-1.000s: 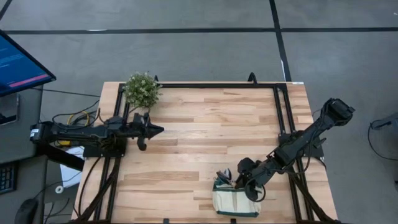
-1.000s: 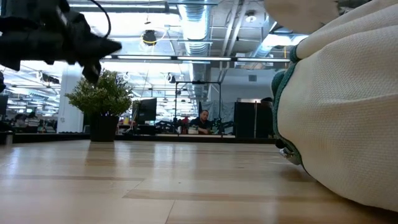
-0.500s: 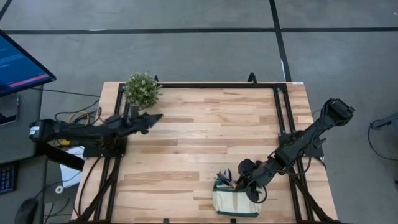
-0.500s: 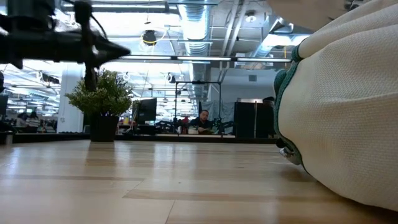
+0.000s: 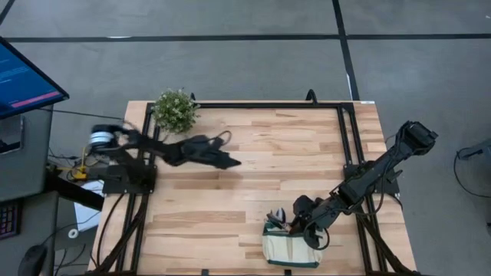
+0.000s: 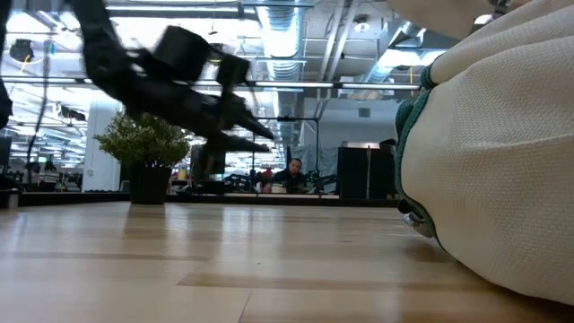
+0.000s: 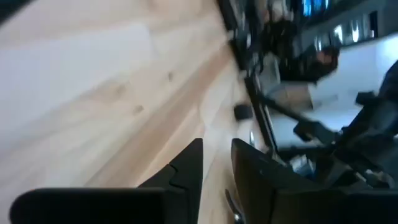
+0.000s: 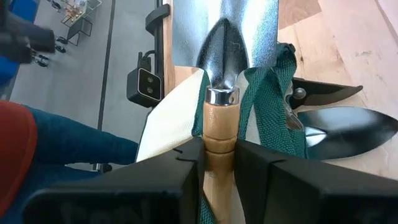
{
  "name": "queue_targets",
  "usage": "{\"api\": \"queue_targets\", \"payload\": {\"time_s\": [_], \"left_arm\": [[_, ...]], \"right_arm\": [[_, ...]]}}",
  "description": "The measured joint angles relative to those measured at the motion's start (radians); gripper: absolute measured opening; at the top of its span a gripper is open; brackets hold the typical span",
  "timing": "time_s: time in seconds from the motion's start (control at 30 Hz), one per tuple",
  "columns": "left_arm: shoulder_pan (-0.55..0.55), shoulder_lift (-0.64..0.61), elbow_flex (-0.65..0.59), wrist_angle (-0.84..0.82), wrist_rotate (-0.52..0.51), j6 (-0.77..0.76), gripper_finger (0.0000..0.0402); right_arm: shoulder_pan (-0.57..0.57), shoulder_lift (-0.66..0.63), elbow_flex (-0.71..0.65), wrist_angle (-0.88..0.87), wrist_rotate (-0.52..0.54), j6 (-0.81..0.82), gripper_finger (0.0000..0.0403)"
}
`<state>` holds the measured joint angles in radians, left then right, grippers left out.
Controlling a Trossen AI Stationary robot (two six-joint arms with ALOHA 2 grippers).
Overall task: Pick & Place Garden tools in Gardening bag
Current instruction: Put the brown trowel into the gardening bag
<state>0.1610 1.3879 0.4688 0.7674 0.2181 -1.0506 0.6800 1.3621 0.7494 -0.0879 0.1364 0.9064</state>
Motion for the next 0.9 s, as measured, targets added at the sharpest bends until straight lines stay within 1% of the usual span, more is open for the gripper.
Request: {"api": "queue_targets", "payload": {"time_s": [0.1,0.2,0.3,0.4,0.57,0.7,0.9], "left_arm": [[0.025,0.131,0.096,0.011,0.133,-0.027,0.0087],[0.033,0.240,0.180,-0.003,0.231,-0.055,0.0088],[0.025,0.318,0.286,-0.011,0.330,-0.058,0.0088],[0.015,0.379,0.383,-0.069,0.407,-0.051,0.0088],[-0.002,0.447,0.522,-0.206,0.495,-0.004,0.0088],[-0.027,0.495,0.593,-0.319,0.539,0.022,0.0088],[-0.082,0.557,0.661,-0.344,0.575,0.023,0.0088]], "right_arm": [[0.001,0.000,0.000,0.000,0.000,0.000,0.0052],[0.006,0.000,0.000,0.006,0.000,-0.001,0.0052],[0.017,0.000,0.000,0.018,0.001,-0.007,0.0052],[0.026,0.000,0.000,0.019,0.000,-0.008,0.0052],[0.027,0.000,0.000,0.020,0.000,-0.015,0.0052],[0.027,0.000,0.000,0.020,0.000,-0.026,0.0052],[0.027,0.000,0.000,0.021,0.000,-0.026,0.0052]]}}
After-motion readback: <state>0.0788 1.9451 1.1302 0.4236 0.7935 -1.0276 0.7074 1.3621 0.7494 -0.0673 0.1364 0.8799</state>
